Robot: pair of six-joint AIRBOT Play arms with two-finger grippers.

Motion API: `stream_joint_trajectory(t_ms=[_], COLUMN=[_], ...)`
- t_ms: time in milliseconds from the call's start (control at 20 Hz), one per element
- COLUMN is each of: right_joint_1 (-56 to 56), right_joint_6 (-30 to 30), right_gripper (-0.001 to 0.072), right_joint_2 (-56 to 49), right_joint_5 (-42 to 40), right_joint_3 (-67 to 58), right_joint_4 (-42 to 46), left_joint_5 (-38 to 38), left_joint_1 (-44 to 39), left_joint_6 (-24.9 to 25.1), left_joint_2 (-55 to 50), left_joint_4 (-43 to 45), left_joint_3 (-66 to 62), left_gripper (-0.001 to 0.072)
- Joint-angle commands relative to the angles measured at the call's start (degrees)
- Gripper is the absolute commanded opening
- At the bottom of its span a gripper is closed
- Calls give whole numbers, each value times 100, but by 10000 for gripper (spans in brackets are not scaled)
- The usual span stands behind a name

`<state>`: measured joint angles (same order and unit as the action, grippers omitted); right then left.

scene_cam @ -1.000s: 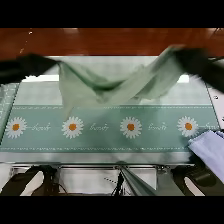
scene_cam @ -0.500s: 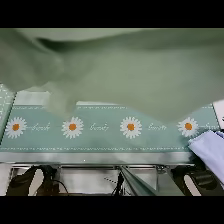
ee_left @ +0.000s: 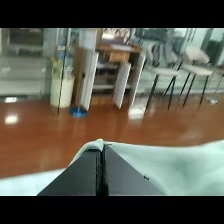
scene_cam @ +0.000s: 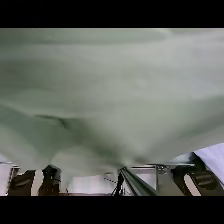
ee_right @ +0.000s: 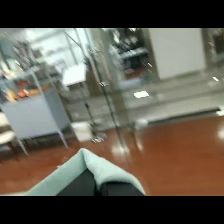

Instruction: Fold the shirts.

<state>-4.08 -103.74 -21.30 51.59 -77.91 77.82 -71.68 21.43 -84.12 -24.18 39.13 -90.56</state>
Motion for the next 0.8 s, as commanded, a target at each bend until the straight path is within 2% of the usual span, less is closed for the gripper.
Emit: stream_joint_trajectory(t_ms=[0, 150, 250, 350, 500, 650, 750], right_joint_1=[4, -2, -4, -4, -2, -2, -2], right_joint_6=[-273, -188, 225, 496, 507, 507, 505], right_gripper=[34, 33, 33, 33, 32, 32, 32], right_joint_2=[-197, -975, -1711, -2485, -3604, -4625, -5158], right_joint_5=[1235, 1941, 2035, 1646, 728, 0, -361], right_joint_3=[-70, -63, -63, -63, -63, -63, -66], right_joint_4=[1060, 953, 802, 798, 704, 409, 350], left_joint_5=[-785, -1003, -988, -826, 11, 876, 1388], left_joint_1=[4, 0, -4, -7, -151, -595, -986], left_joint_6=[-411, -420, -306, 44, 570, 879, 938], left_joint_2=[-166, -595, -863, -1174, -1665, -2452, -3080], left_joint_4=[616, 511, 448, 343, 260, 68, -393], left_joint_3=[20, 404, 940, 1617, 2721, 3580, 3790], left_gripper=[13, 14, 14, 14, 14, 15, 14])
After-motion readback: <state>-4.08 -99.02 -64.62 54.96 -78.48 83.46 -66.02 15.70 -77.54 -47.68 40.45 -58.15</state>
